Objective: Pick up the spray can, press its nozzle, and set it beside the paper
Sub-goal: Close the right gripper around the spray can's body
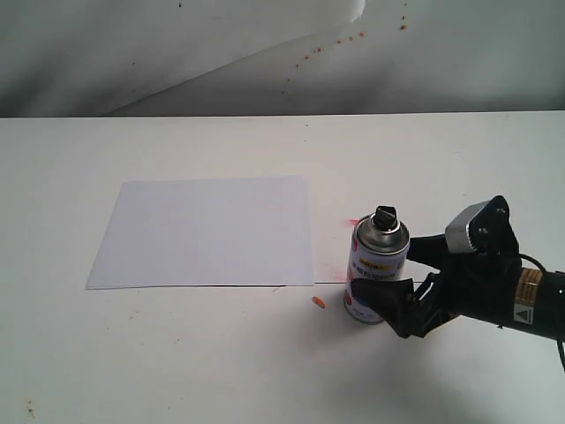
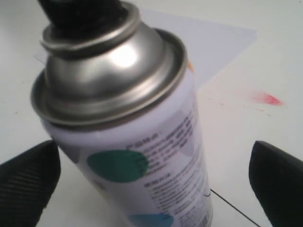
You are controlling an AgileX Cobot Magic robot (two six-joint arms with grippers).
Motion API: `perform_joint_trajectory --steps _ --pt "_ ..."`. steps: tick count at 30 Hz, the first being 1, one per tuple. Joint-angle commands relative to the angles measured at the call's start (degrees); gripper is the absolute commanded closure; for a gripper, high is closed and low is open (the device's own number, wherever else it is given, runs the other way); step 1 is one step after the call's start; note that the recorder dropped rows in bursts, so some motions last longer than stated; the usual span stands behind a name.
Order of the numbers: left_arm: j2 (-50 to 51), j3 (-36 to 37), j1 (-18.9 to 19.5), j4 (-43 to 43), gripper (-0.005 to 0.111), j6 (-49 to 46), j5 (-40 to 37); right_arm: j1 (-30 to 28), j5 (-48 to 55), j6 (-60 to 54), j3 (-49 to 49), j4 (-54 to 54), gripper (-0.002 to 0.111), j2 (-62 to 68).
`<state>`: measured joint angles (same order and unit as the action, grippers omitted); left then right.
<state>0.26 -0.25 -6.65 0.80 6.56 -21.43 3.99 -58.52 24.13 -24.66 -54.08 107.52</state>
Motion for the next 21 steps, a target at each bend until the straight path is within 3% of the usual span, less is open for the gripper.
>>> perform_joint_trajectory --steps 1,21 --pt "-0.3 0.2 -0.3 0.3 0.107 0.1 0.9 0.1 -3.8 -1.4 -0.2 0.1 0.003 2.2" --pt "-0.3 0.2 -0.3 0.3 0.107 0.1 0.9 1.6 -4.5 -1.4 -2.9 0.5 0.003 4.2"
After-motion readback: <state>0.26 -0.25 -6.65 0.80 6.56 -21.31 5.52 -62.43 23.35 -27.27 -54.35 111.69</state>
